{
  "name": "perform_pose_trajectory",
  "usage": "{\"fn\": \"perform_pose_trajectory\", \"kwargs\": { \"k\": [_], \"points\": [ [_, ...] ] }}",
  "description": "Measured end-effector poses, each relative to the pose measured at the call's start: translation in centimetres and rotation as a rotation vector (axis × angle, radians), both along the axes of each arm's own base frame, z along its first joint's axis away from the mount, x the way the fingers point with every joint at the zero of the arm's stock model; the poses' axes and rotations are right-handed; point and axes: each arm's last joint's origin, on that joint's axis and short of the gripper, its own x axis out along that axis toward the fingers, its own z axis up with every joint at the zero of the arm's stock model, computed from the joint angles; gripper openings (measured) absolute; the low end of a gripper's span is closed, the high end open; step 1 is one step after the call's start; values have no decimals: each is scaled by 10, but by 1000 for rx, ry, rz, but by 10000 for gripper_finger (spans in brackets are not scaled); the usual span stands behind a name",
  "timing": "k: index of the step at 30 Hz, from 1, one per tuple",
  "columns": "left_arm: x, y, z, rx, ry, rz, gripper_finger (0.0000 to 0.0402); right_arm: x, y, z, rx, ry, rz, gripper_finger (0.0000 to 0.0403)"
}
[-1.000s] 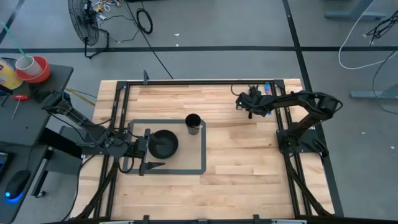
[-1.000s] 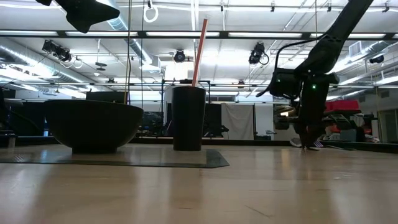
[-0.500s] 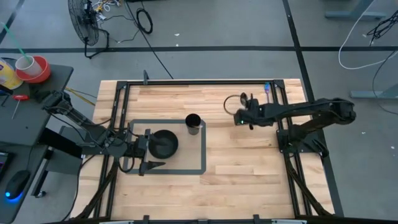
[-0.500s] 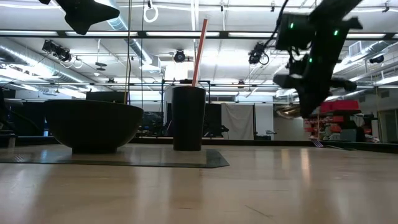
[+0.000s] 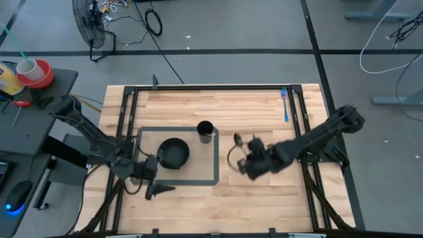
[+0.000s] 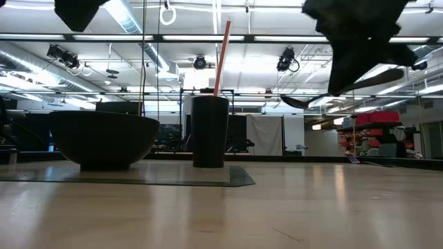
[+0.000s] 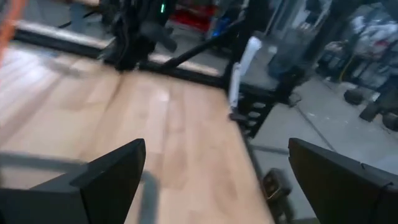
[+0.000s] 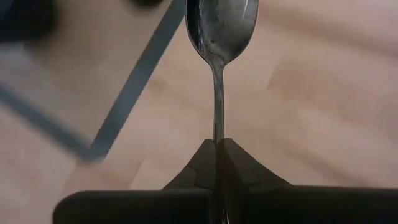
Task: Pick & Place Utensil
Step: Put the black spoon into the black bowl
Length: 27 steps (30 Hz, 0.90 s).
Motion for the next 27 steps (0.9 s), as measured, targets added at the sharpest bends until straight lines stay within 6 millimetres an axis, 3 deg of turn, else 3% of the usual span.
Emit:
{"fn": "perform_pose_trajectory", "kwargs": {
  "k": [7, 13, 19, 27],
  "points": [
    [12, -27, -15, 10, -54, -89, 398, 30, 65, -5, 48, 19, 123, 6],
    [18, -35, -33, 53, 11, -149, 398, 53, 102, 6, 66, -32, 202, 6],
    [23, -34, -40, 102, 28, -117, 398, 69, 121, 15, 103, -154, 290, 6],
    [29, -36, -43, 89, 50, -95, 398, 76, 126, 20, 129, -238, 344, 6]
  ]
}}
